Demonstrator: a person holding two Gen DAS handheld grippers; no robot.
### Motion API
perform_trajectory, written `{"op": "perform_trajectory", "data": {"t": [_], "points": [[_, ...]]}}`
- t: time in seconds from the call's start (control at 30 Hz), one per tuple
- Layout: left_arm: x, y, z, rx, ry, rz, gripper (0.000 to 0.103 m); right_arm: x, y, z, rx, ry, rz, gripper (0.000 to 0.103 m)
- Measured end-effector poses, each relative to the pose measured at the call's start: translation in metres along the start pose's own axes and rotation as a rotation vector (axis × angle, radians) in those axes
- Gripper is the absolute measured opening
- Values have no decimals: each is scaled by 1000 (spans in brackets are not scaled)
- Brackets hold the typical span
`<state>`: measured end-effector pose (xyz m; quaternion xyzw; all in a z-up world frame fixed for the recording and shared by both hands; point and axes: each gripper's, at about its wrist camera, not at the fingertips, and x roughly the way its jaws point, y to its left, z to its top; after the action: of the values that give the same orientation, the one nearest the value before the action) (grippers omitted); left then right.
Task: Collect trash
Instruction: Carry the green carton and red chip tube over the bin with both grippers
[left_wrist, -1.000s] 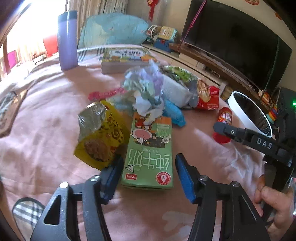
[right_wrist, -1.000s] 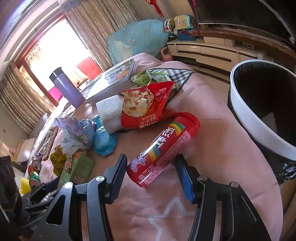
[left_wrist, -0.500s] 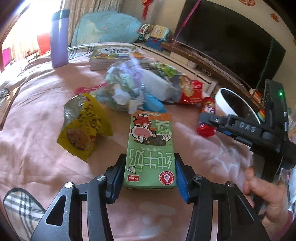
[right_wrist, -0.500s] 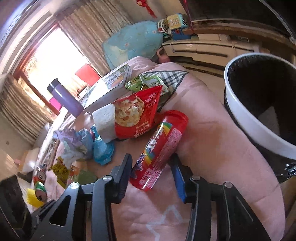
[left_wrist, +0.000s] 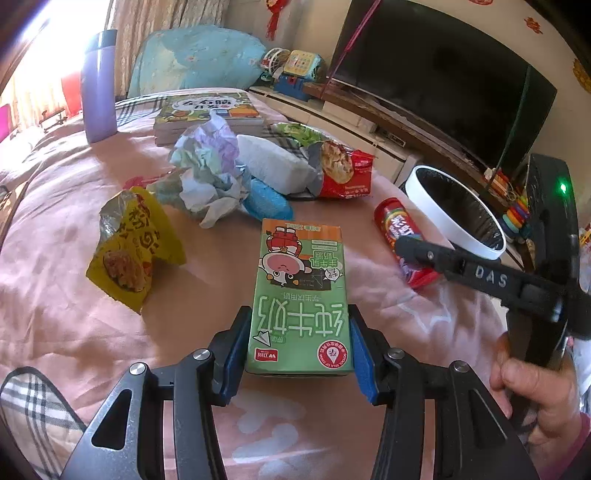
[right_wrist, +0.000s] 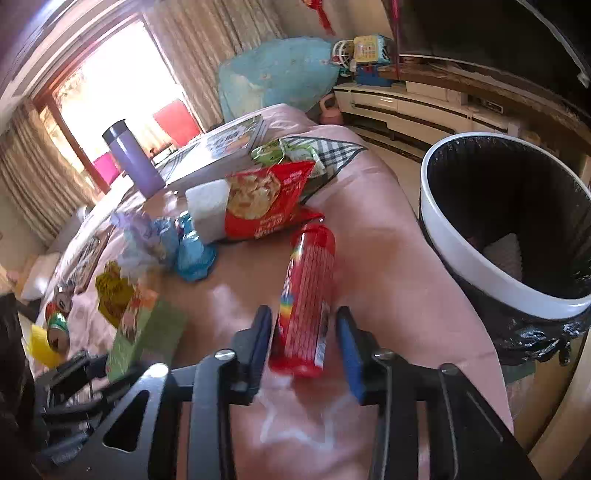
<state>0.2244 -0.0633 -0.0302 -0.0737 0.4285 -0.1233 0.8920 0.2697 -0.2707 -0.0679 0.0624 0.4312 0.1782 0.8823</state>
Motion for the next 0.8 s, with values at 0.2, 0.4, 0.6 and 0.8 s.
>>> {"op": "perform_trajectory", "data": {"t": [0.2,0.4,0.6,0.8], "points": [[-2,-5,2,3,-9,4,48,13,3,3,-28,-1,-7,31],[2,-23,10,28,-8,-30,48,-9,-7,-3,-14,-38,18,29],[9,-57,25,79,-13,-76,48,-50,-32,-4,15,-105,15,29],[21,-86,43,133,-19,-110,48,-78,-63,3,60,-157,-13,29]]}}
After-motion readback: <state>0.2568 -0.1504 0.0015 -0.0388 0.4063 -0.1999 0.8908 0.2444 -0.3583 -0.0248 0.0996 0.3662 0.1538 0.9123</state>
